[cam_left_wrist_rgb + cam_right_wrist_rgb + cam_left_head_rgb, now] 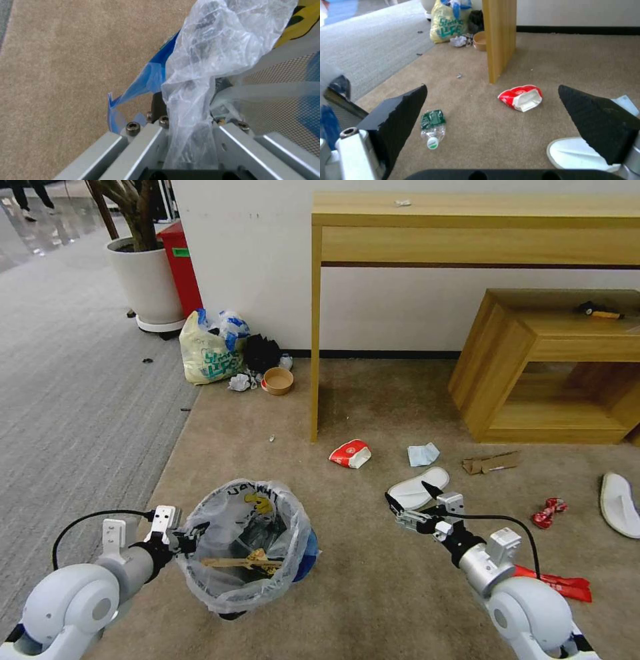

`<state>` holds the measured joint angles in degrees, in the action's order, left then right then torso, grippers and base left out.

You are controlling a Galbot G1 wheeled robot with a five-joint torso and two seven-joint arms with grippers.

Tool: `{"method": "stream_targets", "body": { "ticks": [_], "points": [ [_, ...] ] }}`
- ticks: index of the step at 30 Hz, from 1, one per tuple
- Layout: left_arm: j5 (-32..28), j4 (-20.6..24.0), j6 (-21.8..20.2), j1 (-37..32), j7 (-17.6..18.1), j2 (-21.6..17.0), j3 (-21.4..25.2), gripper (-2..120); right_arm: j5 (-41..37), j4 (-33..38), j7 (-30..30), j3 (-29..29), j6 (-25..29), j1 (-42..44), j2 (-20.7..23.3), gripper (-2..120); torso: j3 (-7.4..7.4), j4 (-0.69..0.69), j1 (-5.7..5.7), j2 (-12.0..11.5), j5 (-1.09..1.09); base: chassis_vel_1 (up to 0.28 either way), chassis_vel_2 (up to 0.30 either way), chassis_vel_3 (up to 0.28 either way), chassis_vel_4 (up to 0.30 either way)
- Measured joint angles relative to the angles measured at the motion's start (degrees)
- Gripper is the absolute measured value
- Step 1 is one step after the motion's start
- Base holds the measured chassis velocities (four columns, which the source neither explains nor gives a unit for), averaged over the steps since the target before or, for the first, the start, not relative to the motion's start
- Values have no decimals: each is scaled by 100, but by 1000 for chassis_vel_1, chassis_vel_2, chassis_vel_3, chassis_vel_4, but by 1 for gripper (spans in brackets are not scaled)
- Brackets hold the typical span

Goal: Pick up the trash bin and place the garbage on the floor into it.

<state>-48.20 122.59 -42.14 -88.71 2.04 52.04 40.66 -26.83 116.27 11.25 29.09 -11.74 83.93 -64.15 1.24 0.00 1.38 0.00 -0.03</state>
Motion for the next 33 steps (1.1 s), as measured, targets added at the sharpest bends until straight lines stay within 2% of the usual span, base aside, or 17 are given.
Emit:
{"method": "stream_targets", "body": {
  "ticks": [13, 24, 33],
  "points": [
    [121, 72, 0, -98, -132, 9, 95, 0, 10, -8, -30, -10, -12, 26, -14, 100, 0, 0, 0, 0, 1, -15, 15, 17, -19],
    [226, 132, 0, -207, -197, 60, 144, 0, 68, -9, -30, -21, -14, 58, -46, 100, 0, 0, 1, 0, 1, -62, 91, 55, -89],
    [301, 140, 0, -252, -238, 122, 167, 0, 112, -16, -23, -71, -21, 79, -73, 100, 0, 0, 1, 0, 1, 22, 132, -14, -131]
  ]
}}
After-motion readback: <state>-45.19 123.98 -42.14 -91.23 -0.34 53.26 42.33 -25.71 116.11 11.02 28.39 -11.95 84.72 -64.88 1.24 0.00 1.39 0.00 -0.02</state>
